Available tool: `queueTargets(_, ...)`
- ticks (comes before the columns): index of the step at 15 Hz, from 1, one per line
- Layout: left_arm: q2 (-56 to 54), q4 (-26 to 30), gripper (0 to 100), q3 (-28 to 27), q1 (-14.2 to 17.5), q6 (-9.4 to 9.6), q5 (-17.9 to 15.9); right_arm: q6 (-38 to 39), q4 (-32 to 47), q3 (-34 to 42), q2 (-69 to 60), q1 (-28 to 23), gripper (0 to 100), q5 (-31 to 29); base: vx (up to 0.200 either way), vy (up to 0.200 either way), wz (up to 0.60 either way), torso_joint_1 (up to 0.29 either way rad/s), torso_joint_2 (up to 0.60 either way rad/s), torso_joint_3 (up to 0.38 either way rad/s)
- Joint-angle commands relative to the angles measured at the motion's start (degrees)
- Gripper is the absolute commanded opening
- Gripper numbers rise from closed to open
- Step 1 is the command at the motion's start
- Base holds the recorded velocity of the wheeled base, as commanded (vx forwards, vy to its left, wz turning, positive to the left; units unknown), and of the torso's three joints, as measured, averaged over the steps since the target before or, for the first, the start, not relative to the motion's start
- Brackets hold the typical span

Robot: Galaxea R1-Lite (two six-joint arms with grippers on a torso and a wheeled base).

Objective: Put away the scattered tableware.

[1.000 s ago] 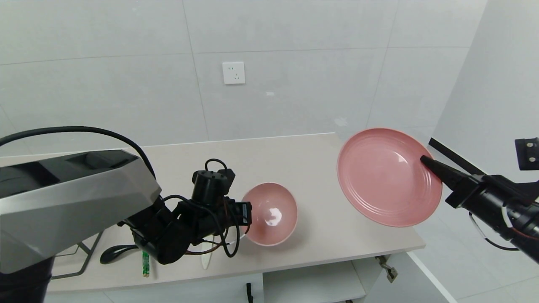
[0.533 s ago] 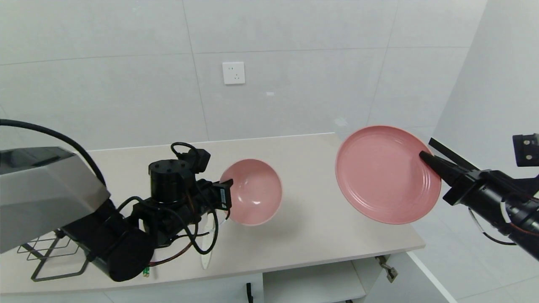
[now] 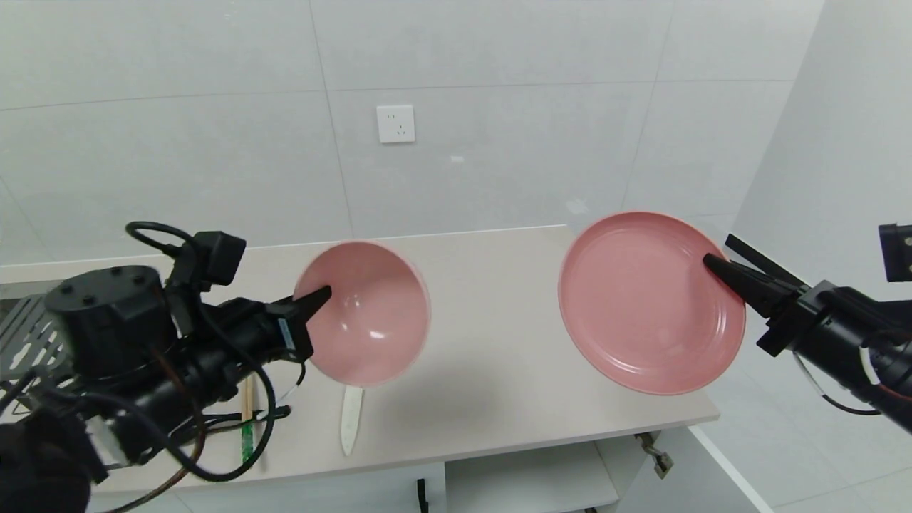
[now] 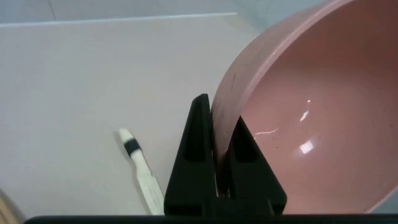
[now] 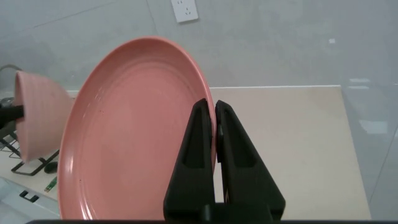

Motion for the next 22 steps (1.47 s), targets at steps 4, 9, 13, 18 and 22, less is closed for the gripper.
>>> queueTargets(4, -12.9, -0.7, 0, 9.3, -1.6, -9.13, -5.7, -0.6, -0.1, 1.8, -0.5, 1.7, 0, 0.1, 0.0, 0.0, 0.0, 0.0, 0.0, 0.0)
queueTargets(9, -16.9, -0.3, 0, 17.5, -6.8, -9.75, -5.5, -0.6, -0.1, 5.7, -5.6, 1.9, 0, 0.0, 0.0, 0.0, 0.0, 0.0, 0.0, 0.0)
queueTargets(13, -17.7, -0.7, 0, 19.3, -8.0, -9.48, -6.0, -0.1, -0.1, 6.8, -7.3, 4.6, 0, -0.2, 0.0, 0.0, 0.0, 0.0, 0.0, 0.0)
queueTargets(18, -17.1, 0.8, 0, 19.7, -11.4, -7.38, -4.2, -5.6, -0.1, 9.9, -9.2, 10.4, 0, -14.3, 0.0, 0.0, 0.0, 0.0, 0.0, 0.0)
queueTargets(22, -15.2, 0.5, 0, 18.2, -11.5, -7.29, 3.7, -6.3, 2.6, 9.9, -9.2, 15.0, 0, -21.9, 0.0, 0.0, 0.0, 0.0, 0.0, 0.0)
